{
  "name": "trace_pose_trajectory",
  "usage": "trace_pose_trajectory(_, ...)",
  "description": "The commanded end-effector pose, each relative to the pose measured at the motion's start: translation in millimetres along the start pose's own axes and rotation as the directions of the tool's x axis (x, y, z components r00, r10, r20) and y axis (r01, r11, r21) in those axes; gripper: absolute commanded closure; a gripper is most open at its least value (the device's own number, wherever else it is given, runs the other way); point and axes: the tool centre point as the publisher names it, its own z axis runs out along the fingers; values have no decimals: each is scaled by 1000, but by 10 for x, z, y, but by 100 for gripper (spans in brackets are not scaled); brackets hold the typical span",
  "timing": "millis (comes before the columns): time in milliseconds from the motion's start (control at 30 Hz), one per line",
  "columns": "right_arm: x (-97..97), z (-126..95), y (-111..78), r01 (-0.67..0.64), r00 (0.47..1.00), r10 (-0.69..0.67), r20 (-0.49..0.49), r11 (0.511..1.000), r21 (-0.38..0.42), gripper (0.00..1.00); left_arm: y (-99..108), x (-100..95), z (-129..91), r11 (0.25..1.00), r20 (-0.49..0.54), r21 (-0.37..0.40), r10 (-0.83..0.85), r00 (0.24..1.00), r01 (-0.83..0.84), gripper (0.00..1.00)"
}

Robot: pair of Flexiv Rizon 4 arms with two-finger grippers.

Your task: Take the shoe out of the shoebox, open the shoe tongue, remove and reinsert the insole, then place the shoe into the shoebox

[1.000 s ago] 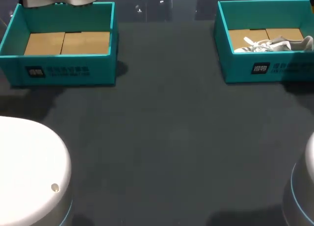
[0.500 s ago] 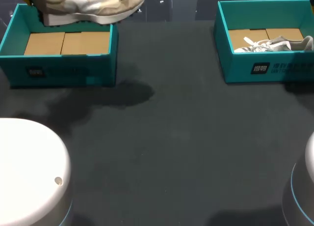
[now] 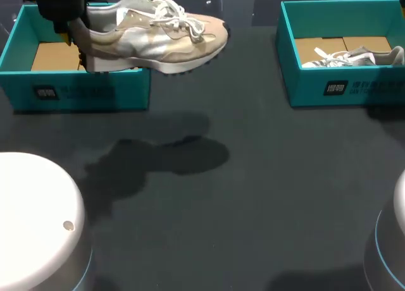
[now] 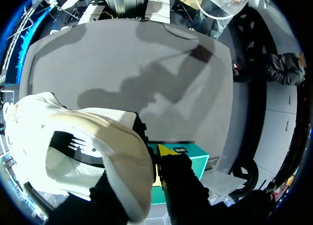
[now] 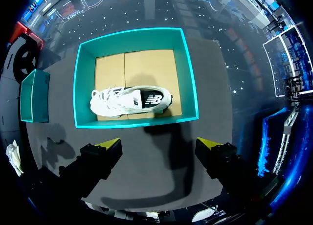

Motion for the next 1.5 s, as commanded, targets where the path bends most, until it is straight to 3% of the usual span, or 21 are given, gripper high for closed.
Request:
trace_pose_trajectory(33,2,-3,-3,-1,1000,1,1,1000,0,0,-265,-81,-1,992,-2,-128,9,1000,-9,100)
trace_pose_trajectory(467,2,-3,-3,-1,1000,1,1,1000,0,0,-265,-81,-1,992,-2,-128,9,1000,-9,100)
trace_pose_trajectory(533,2,-3,-3,-1,1000,1,1,1000,0,0,-434,-117,77,994,3,-107,36,999,-35,100)
trace_pose_trajectory(833,2,-3,-3,-1,1000,1,1,1000,0,0,-1052,-602,497,995,-36,-91,34,999,-38,100)
trace_pose_trajectory(1100,2,-3,-3,-1,1000,1,1,1000,0,0,-1192,-959,856,998,-45,-57,21,999,-23,100)
trace_pose_trajectory(1500,2,-3,-3,-1,1000,1,1,1000,0,0,-1295,-1269,1393,999,-80,-29,-23,996,21,100)
